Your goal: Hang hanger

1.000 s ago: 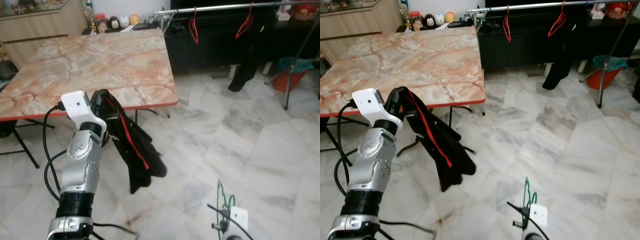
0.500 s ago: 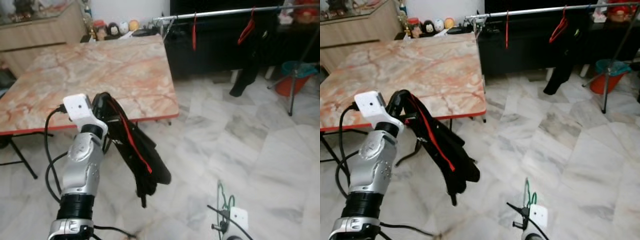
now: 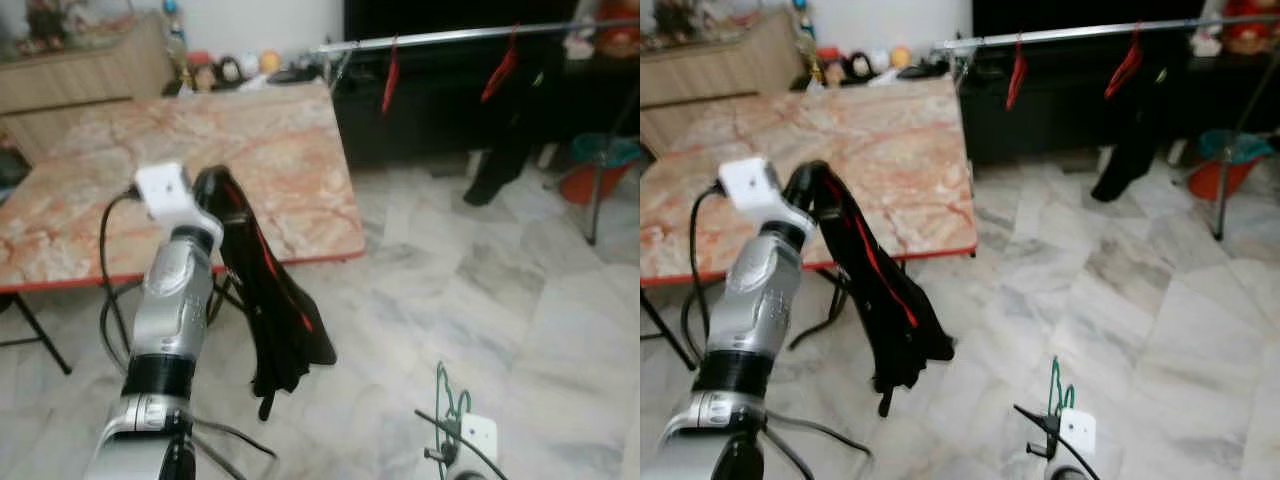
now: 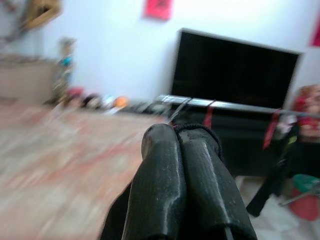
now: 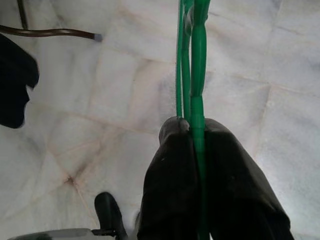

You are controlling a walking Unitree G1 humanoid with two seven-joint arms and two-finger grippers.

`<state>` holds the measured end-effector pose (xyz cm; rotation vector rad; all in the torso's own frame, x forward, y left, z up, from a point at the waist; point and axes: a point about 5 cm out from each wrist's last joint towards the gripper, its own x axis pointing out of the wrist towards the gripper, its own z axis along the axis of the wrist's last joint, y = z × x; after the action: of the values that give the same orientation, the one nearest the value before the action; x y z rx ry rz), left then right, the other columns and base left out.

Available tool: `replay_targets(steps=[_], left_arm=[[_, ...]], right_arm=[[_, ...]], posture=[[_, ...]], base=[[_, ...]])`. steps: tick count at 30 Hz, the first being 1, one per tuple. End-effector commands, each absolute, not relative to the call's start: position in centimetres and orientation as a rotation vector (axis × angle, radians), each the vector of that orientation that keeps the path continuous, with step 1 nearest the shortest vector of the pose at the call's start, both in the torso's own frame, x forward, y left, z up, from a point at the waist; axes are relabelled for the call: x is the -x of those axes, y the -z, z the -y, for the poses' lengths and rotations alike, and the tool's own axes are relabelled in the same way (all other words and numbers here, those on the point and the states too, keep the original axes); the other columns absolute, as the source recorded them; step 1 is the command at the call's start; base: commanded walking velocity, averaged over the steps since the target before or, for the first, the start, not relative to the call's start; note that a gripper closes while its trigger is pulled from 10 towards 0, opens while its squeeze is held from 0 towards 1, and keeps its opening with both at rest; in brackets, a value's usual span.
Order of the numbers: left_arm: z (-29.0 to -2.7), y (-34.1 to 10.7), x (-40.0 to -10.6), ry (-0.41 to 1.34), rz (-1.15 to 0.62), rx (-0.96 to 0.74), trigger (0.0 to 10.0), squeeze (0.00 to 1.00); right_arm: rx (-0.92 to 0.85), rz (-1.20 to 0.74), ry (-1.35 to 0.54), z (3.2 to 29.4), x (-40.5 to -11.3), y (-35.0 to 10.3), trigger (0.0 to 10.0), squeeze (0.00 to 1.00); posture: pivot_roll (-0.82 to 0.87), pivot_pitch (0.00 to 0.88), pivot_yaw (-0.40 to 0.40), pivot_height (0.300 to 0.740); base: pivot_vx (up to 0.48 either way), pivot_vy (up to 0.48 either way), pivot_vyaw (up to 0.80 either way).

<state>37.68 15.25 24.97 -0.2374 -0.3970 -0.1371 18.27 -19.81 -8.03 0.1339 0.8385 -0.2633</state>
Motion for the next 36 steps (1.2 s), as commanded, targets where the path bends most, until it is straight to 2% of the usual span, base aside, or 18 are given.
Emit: replay_targets(steps=[1, 9, 18, 29, 31, 36], left_arm=[[-14.1, -27.6, -38.4, 0.200, 0.467, 0.206, 10.0, 0.00], [-12.5, -31.6, -40.4, 0.251, 0.505, 0.176, 10.0, 0.00], [-13.6, -35.1, -41.3, 0.200, 0.540, 0.136, 10.0, 0.00], [-17.4, -37.8, -41.4, 0.009, 0.569, 0.120, 10.0, 0.00], [-20.2, -38.6, -41.0, -0.153, 0.575, 0.115, 10.0, 0.00], [-22.7, -39.0, -40.5, -0.275, 0.572, 0.095, 10.0, 0.00]], right_arm=[[-0.150, -0.852, 0.278, 19.7, -17.9, 8.2, 10.0, 0.00], [-0.159, -0.845, 0.286, 19.6, -18.2, 8.1, 10.0, 0.00], [-0.163, -0.846, 0.291, 19.6, -18.3, 8.1, 10.0, 0.00], [-0.158, -0.848, 0.289, 19.8, -18.3, 8.1, 10.0, 0.00], [-0.153, -0.849, 0.286, 19.9, -18.3, 8.1, 10.0, 0.00], [-0.149, -0.851, 0.284, 19.9, -18.3, 8.1, 10.0, 0.00]], posture=[[-0.16, 0.000, 0.098, 0.740], [-0.16, 0.000, 0.108, 0.740], [-0.15, 0.000, 0.107, 0.740], [-0.15, 0.000, 0.091, 0.740], [-0.15, 0.000, 0.089, 0.740], [-0.15, 0.000, 0.084, 0.740]], base=[[0.304, 0.000, 0.00], [0.315, 0.000, 0.00], [0.343, 0.000, 0.00], [0.359, 0.000, 0.00], [0.364, 0.000, 0.00], [0.359, 0.000, 0.00]])
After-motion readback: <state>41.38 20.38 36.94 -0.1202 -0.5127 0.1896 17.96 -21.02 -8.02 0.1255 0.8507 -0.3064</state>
